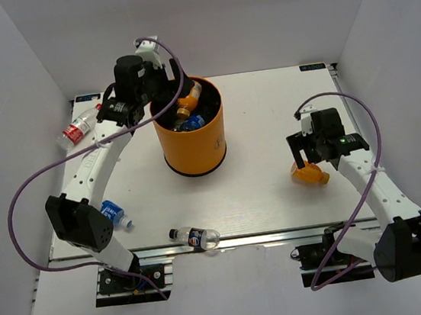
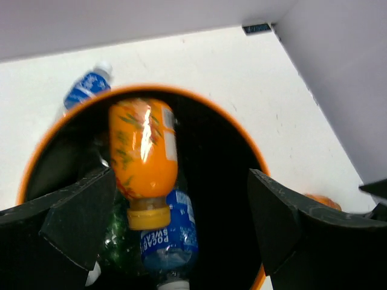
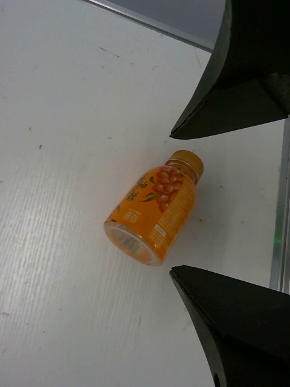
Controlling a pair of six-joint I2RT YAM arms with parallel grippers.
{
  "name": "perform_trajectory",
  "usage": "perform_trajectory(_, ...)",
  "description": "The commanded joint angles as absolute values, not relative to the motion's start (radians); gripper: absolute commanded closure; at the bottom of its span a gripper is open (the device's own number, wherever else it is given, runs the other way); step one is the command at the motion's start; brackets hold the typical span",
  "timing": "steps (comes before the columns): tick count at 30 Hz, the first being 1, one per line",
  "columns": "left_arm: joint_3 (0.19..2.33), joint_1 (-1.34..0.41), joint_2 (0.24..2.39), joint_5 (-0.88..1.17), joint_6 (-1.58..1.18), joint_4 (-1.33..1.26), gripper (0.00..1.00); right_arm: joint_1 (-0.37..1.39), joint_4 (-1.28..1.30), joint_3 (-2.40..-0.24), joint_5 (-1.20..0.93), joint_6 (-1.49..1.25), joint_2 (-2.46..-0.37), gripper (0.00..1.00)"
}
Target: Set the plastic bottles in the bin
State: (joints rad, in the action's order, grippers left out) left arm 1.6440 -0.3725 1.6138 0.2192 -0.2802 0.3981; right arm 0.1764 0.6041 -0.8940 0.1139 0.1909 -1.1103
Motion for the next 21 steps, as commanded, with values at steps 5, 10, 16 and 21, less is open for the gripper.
perform_trajectory(5, 1.974, -0.319, 1.736, 0.101, -0.278, 0.549, 0.02, 0.204, 0.651, -0.842, 0.137, 0.281, -1.15, 0.11)
perform_trajectory(10, 2.06, -0.164, 1.75, 0.21, -0.347, 0.551, 0.02, 0.215, 0.652, -0.842, 0.155, 0.285, -1.189, 0.11)
perform_trajectory(16, 1.786, -0.02, 1.567, 0.176, -0.413, 0.406, 0.02, 0.216, 0.623, -0.825, 0.204, 0.307, -1.321, 0.11)
perform_trajectory(21, 1.415, -0.002, 1.385, 0.074, -0.48, 0.284, 0.02, 0.216, 0.516, -0.816, 0.218, 0.383, -1.463, 0.11)
